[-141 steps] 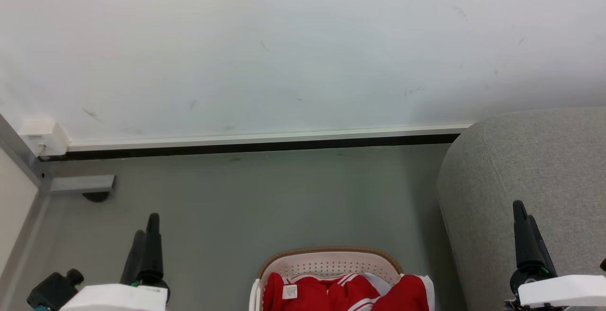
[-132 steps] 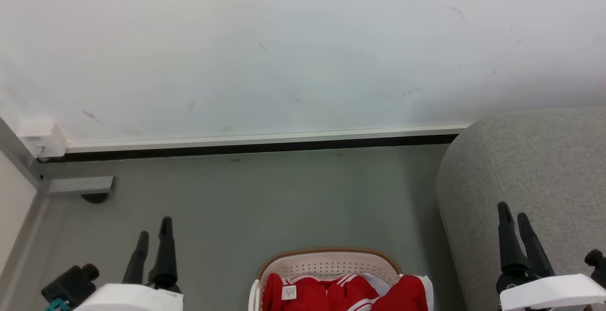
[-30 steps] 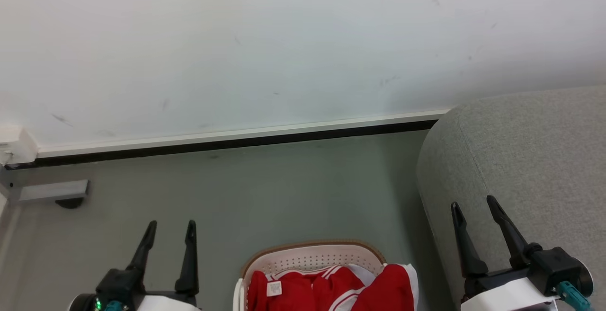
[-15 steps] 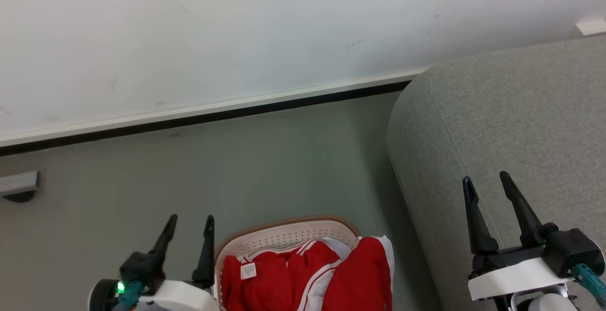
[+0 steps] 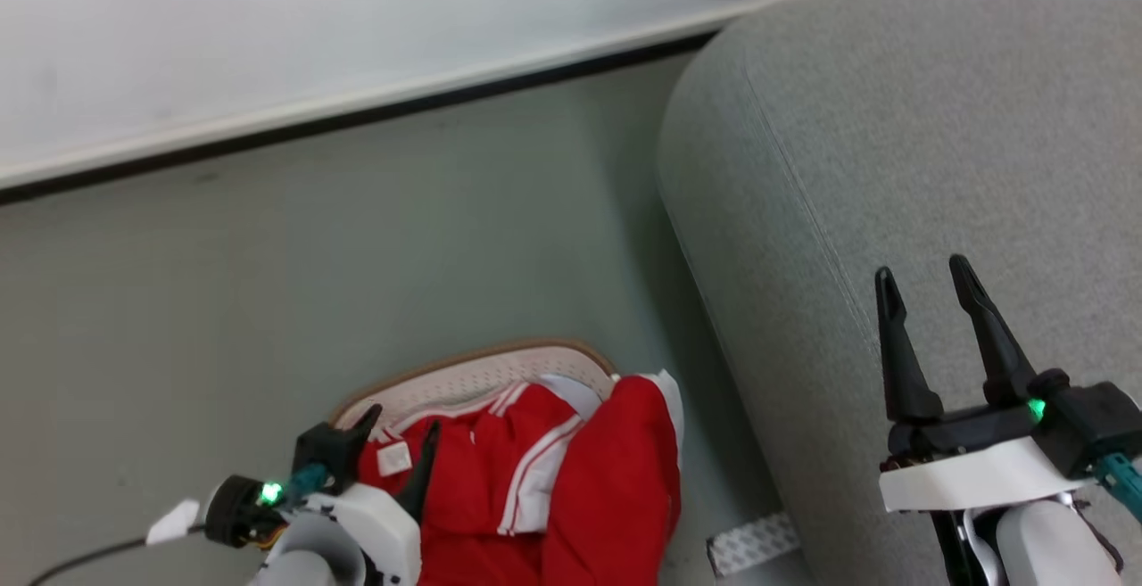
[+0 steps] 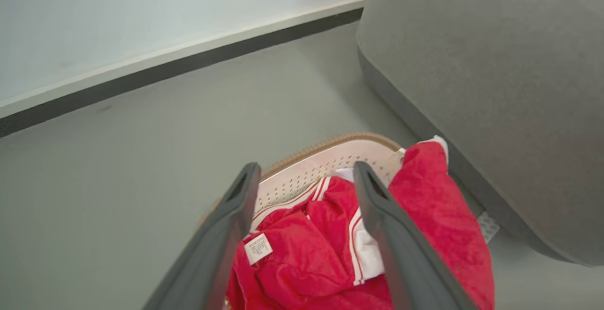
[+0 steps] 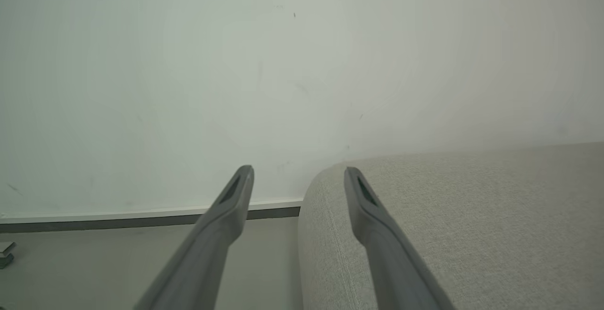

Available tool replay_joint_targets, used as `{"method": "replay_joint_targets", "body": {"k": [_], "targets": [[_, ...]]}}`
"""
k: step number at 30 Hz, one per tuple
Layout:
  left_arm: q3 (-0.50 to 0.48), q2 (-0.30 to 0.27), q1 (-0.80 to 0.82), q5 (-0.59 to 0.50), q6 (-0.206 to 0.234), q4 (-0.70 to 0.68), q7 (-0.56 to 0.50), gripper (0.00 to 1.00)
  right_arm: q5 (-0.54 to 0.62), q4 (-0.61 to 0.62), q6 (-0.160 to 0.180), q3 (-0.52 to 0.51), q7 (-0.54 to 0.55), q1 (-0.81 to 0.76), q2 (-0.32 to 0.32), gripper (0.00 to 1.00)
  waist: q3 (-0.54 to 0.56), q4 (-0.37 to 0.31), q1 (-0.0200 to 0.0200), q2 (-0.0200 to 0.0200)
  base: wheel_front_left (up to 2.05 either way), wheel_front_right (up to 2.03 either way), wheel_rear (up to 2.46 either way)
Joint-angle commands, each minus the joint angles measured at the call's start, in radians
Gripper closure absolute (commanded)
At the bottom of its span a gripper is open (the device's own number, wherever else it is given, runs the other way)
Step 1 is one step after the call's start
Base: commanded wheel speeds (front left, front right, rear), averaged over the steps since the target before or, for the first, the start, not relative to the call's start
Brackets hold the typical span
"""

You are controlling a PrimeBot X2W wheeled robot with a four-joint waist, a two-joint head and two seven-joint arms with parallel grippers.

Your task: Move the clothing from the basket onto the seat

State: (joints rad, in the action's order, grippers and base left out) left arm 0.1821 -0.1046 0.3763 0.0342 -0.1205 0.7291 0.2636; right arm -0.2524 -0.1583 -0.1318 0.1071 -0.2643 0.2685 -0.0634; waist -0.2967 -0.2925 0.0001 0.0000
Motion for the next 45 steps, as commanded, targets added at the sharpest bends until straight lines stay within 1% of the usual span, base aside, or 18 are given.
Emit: {"method": "replay_joint_targets", "body": {"k": [1, 4, 7, 12, 14, 19, 26, 29, 32, 35, 36, 39, 44, 45], "targets": [[0.018, -0.021, 0.043, -0.014, -0.004, 0.055, -0.001, 0.0, -0.013, 0.013, 0.002, 0.011, 0.0, 0.027, 0.003, 0.0, -0.067, -0.045, -0.0001, 0.0, 0.0, 0.0, 0.0], [0.064, -0.05, 0.105, -0.041, -0.007, 0.158, -0.007, 0.0, -0.026, 0.028, 0.002, 0.014, 0.0, 0.049, 0.006, 0.0, -0.118, -0.067, -0.0001, 0.0, 0.0, 0.0, 0.0], [0.116, -0.071, 0.159, -0.066, -0.01, 0.245, -0.016, 0.0, -0.095, 0.055, 0.002, 0.023, 0.0, 0.076, 0.012, 0.0, -0.169, -0.089, -0.0001, 0.0, 0.0, 0.0, 0.0], [0.216, -0.107, 0.236, -0.078, -0.01, 0.365, -0.035, 0.0, -0.108, 0.093, 0.002, 0.028, 0.0, 0.115, 0.012, 0.0, -0.246, -0.126, -0.0001, 0.0, 0.0, 0.0, 0.0], [0.269, -0.129, 0.265, -0.096, -0.01, 0.406, -0.047, 0.0, -0.117, 0.109, 0.002, 0.028, 0.0, 0.13, 0.012, 0.0, -0.277, -0.141, -0.0001, 0.0, 0.0, 0.0, 0.0], [0.365, -0.158, 0.337, -0.098, -0.009, 0.483, -0.071, 0.0, -0.129, 0.141, 0.002, 0.035, 0.0, 0.15, 0.013, 0.0, -0.351, -0.182, -0.0001, 0.0, 0.0, 0.0, 0.0], [0.547, -0.197, 0.422, -0.12, -0.009, 0.533, -0.136, 0.0, -0.162, 0.165, 0.002, 0.046, 0.0, 0.164, 0.013, 0.0, -0.446, -0.232, -0.0001, 0.0, 0.0, 0.0, 0.0], [0.629, -0.2, 0.449, -0.11, -0.009, 0.545, -0.166, 0.0, -0.171, 0.174, 0.002, 0.041, 0.0, 0.156, 0.013, 0.0, -0.474, -0.229, -0.0001, 0.0, 0.0, 0.0, 0.0], [0.697, -0.202, 0.474, -0.072, -0.009, 0.551, -0.205, 0.0, -0.178, 0.179, 0.002, 0.038, 0.0, 0.149, 0.013, 0.0, -0.499, -0.224, -0.0001, 0.0, 0.0, 0.0, 0.0], [0.732, -0.21, 0.501, -0.01, -0.009, 0.554, -0.237, 0.0, -0.175, 0.185, 0.002, 0.034, 0.0, 0.151, 0.013, 0.0, -0.52, -0.219, -0.0001, 0.0, 0.0, 0.0, 0.0], [0.732, -0.21, 0.501, -0.01, -0.009, 0.554, -0.237, 0.0, -0.175, 0.185, 0.002, 0.034, 0.0, 0.151, 0.013, 0.0, -0.52, -0.219, -0.0001, 0.0, 0.0, 0.0, 0.0], [0.759, -0.22, 0.522, 0.042, -0.009, 0.557, -0.288, 0.0, -0.179, 0.191, 0.002, 0.031, 0.0, 0.148, 0.013, 0.0, -0.536, -0.213, -0.0001, 0.0, 0.0, 0.0, 0.0], [0.804, -0.232, 0.557, 0.089, -0.008, 0.559, -0.306, 0.0, -0.178, 0.192, 0.002, 0.036, 0.0, 0.148, 0.013, 0.0, -0.553, -0.203, -0.0001, 0.0, 0.01, 0.01, 0.01], [0.808, -0.238, 0.569, 0.093, -0.008, 0.559, -0.308, 0.05, -0.174, 0.191, 0.002, 0.036, 0.0, 0.15, 0.013, 0.0, -0.556, -0.201, -0.0001, 0.0, 0.0, 0.0, 0.0]]}}
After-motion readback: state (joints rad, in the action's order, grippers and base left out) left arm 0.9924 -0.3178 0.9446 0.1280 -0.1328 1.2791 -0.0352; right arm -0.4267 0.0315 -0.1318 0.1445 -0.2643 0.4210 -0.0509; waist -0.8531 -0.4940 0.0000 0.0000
